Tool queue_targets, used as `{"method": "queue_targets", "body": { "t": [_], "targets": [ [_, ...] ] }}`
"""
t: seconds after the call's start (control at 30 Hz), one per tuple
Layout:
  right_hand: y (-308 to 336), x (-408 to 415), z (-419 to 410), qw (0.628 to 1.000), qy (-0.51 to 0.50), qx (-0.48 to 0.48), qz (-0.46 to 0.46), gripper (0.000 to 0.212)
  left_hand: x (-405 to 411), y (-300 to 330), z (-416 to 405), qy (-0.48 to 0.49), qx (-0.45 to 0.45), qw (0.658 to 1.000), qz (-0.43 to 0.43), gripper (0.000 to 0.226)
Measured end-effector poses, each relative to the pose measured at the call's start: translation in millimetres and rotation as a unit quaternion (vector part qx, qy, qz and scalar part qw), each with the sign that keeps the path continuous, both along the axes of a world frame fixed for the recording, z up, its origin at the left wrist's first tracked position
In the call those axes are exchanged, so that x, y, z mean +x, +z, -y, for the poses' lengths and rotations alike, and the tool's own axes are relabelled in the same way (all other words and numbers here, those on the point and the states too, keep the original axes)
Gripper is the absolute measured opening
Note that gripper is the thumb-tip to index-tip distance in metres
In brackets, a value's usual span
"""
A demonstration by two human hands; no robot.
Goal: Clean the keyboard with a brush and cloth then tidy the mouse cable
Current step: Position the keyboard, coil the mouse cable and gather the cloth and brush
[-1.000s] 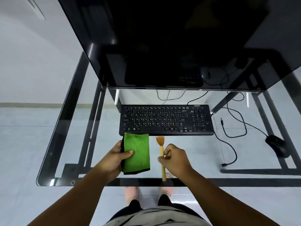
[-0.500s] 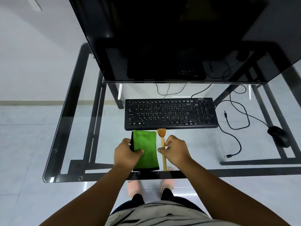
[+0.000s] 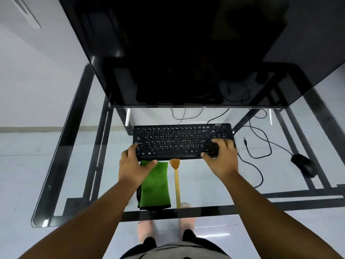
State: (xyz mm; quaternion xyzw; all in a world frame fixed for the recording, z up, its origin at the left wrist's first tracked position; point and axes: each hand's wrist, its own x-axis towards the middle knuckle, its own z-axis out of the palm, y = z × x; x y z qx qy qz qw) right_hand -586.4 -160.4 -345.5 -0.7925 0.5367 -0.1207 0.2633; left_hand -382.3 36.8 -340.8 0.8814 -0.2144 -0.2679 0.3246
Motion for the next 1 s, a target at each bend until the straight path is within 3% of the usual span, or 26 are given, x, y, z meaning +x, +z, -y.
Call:
{"method": "queue_targets", "body": {
  "t": [0.17, 0.33, 1.0],
  "targets": [
    [8.3, -19.2, 37.9, 0.995, 0.033, 0.035, -0.091, 0.091, -0.1, -1.1, 23.4, -0.006, 0.056, 0.998, 0.003, 0.098],
    [0.6, -33.4, 52.2, 0.983, 0.103, 0.058, -0.137, 0.106, -3.3, -2.0, 35.2, -0.005, 0.112, 0.993, 0.033, 0.098],
    [-12.4, -12.5, 93.6, 0.991, 0.100, -0.022, -0.081, 0.078, 22.0, -3.5, 75.8, 0.012, 0.120, 0.986, 0.113, 0.084]
  ]
}}
